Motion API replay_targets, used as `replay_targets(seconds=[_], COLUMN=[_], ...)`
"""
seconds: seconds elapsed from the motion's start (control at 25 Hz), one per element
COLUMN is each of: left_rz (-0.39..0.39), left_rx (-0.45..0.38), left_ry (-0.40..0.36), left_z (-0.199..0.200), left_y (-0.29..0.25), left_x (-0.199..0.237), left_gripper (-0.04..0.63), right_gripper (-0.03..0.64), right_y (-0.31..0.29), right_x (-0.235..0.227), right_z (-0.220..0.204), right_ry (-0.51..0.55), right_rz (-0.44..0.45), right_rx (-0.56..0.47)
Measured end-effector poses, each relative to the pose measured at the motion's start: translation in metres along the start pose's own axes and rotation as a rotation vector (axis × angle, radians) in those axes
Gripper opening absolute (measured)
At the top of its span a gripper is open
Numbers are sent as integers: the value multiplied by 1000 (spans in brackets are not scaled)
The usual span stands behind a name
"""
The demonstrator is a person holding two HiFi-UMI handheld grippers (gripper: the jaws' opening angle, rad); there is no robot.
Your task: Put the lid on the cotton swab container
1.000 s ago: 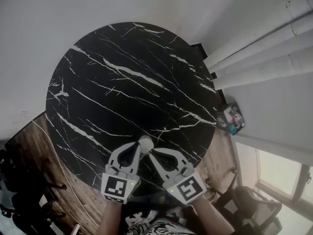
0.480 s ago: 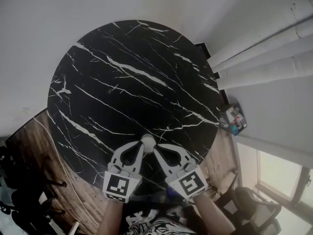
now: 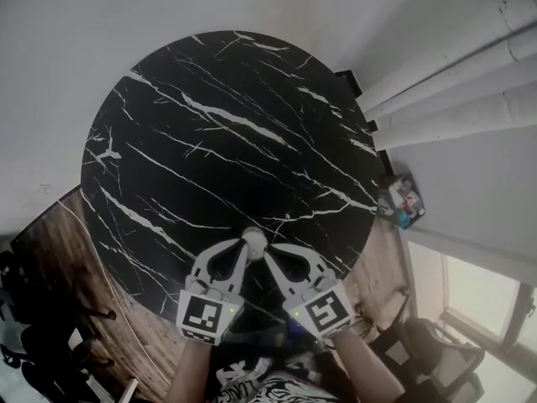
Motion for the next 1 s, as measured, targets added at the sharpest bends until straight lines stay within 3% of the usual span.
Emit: replay_targets(seconds=[0.32,1.0], left_rz=[-15,-16], left_rx=[6,-56], left_ry=[-20,22], left_z=[-1,3], left_y=[-1,-2], left_x=[-1,2], left_gripper=[14,14], right_gripper=[18,18], right_y=[-3,-6], right_x=[1,-1], right_z=[-5,-7], right_ry=[-7,-19], right_rz=[-11,23], right_rx=[15,-16])
Point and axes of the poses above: the fingertips, and each gripper's own axes: y backward along the fingers, x to its left, z out of its top, the point moved 3 cm from there along y, backward along the fingers, and after that the axes turned 8 degrees about x, right-handed, at the moved point
